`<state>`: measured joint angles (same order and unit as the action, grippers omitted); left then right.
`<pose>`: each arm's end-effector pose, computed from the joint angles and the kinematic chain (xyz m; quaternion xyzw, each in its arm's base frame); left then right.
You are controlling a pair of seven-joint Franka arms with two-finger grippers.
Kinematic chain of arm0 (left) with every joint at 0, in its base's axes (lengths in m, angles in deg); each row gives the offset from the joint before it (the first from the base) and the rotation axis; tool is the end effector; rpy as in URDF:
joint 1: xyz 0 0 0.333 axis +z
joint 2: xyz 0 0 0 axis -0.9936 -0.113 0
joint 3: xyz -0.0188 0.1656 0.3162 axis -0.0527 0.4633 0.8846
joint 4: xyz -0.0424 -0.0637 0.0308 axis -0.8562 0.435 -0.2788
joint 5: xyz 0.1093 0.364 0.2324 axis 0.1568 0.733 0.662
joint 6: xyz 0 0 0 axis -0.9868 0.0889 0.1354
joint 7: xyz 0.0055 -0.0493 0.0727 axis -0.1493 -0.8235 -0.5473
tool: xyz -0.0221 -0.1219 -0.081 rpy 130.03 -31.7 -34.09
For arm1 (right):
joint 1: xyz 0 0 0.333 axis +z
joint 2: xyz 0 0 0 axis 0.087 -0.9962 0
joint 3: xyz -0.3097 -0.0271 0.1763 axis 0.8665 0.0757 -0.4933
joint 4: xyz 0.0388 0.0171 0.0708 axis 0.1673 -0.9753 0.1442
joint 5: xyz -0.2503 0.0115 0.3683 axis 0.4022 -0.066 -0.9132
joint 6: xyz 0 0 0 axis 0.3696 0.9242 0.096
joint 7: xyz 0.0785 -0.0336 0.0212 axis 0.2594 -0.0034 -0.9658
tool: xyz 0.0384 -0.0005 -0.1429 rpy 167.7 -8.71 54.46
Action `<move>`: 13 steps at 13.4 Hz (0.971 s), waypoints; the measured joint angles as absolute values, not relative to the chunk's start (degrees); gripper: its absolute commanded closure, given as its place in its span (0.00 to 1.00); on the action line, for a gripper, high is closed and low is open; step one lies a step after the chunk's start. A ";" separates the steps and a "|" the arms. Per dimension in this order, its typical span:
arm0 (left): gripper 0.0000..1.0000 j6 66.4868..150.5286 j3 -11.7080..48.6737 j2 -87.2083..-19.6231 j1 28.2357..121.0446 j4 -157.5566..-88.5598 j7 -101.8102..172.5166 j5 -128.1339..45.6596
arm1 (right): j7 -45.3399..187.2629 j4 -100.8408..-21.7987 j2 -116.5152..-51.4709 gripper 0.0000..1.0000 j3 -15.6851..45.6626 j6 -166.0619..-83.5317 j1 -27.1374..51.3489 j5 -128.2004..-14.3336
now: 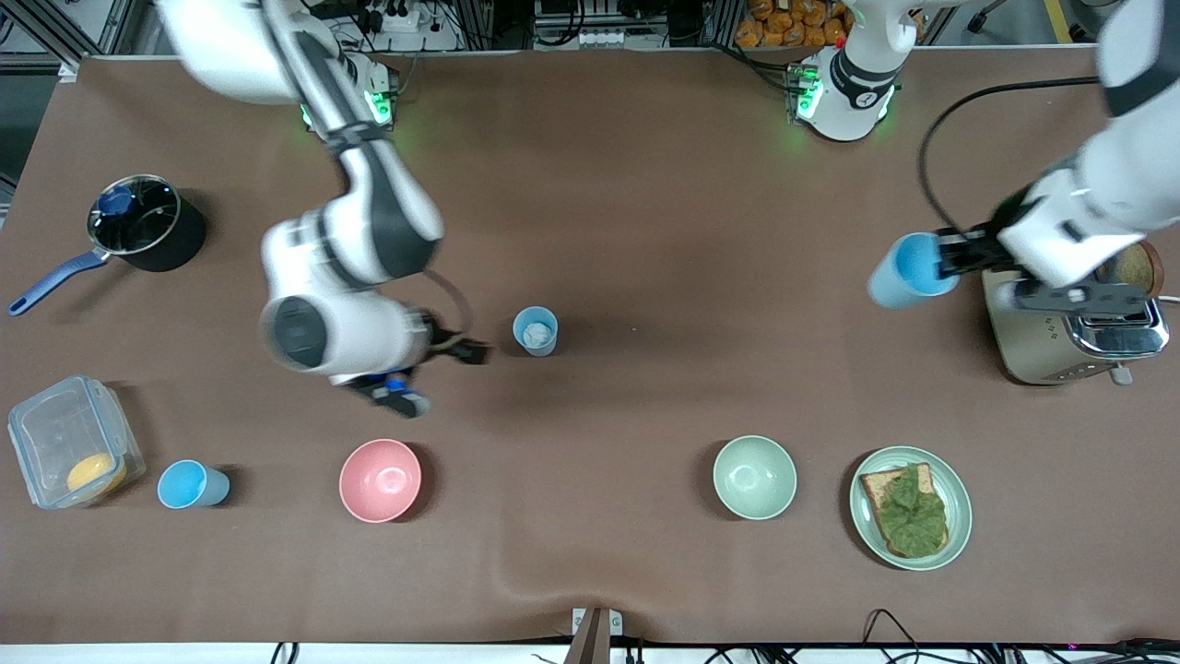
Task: Stack blue cups with both arms
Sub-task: 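Carry the cup toward the placed cup while the right gripper withdraws, then lower the held blue cup into the placed cup with the left gripper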
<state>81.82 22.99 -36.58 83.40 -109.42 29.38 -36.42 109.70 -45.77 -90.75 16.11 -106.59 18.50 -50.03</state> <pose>0.6353 -0.1570 0.5691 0.9978 -0.0102 -0.0482 0.0448 0.6843 0.2588 0.3387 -0.9692 0.1756 0.1697 0.0329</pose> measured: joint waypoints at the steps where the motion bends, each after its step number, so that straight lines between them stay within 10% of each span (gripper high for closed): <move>1: 1.00 84.40 22.65 -37.83 80.65 -109.42 25.87 -36.55 | 105.53 -45.82 -90.17 0.00 16.13 -104.59 16.04 -46.72; 13: 1.00 117.68 22.77 -57.62 50.65 -109.39 -13.27 -35.48 | 80.54 -50.31 -73.90 0.00 17.00 -98.12 0.45 -34.56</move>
